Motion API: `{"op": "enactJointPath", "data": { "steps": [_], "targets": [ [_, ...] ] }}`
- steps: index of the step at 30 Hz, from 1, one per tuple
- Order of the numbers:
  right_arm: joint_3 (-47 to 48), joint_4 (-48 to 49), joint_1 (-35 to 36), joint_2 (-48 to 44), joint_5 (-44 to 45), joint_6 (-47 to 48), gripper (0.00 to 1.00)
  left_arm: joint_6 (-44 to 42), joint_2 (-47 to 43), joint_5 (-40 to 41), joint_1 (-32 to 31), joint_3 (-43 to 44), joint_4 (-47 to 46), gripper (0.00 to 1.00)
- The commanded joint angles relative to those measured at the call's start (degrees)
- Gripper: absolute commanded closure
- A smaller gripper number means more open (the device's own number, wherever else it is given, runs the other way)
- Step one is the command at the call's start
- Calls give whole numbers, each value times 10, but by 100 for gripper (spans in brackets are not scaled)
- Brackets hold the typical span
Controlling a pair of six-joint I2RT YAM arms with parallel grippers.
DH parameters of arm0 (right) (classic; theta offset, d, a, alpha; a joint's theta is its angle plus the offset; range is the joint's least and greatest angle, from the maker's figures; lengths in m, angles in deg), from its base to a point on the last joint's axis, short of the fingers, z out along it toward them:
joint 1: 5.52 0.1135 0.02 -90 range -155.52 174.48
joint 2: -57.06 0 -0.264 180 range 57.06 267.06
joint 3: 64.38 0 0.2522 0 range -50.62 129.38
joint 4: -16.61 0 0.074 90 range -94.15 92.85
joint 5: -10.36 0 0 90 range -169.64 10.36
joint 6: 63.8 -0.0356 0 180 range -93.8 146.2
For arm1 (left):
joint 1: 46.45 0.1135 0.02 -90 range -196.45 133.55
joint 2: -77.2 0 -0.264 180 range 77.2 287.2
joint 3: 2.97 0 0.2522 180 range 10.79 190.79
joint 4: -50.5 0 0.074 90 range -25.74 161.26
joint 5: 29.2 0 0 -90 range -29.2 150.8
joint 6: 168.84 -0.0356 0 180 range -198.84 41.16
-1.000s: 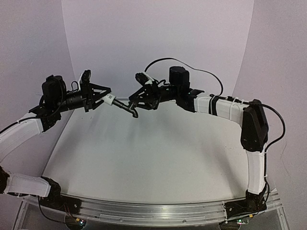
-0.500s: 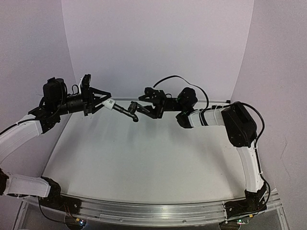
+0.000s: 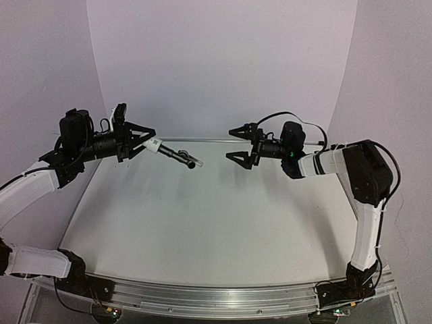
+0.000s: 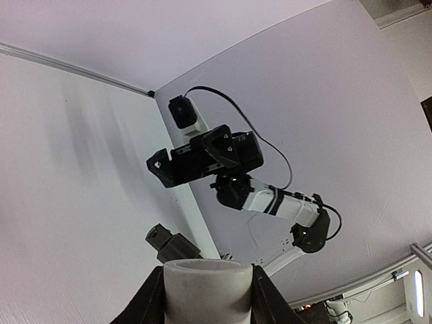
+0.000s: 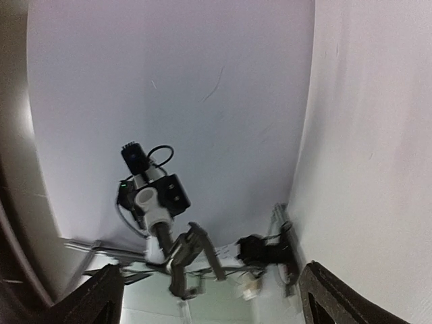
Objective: Install the water faucets
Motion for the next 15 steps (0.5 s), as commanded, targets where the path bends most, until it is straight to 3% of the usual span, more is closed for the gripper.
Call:
{"op": "enactJointPath", "data": {
  "steps": [1, 3, 8, 11, 15],
  "targets": [
    [109, -508, 84, -148, 329, 621, 4, -11, 0, 1, 3, 42, -38, 100],
    [104, -543, 158, -185, 465, 825, 2, -12, 2, 1, 3, 44, -39, 100],
    [1, -443, 328, -241, 595, 1227, 2, -10, 7, -3, 3, 44, -43, 100],
    [-25, -374, 389, -237, 661, 1333, 2, -9, 6, -3, 3, 42, -44, 100],
    [39, -347, 411, -184, 758, 1329, 2, -6, 5, -3, 3, 39, -48, 100]
  ]
}}
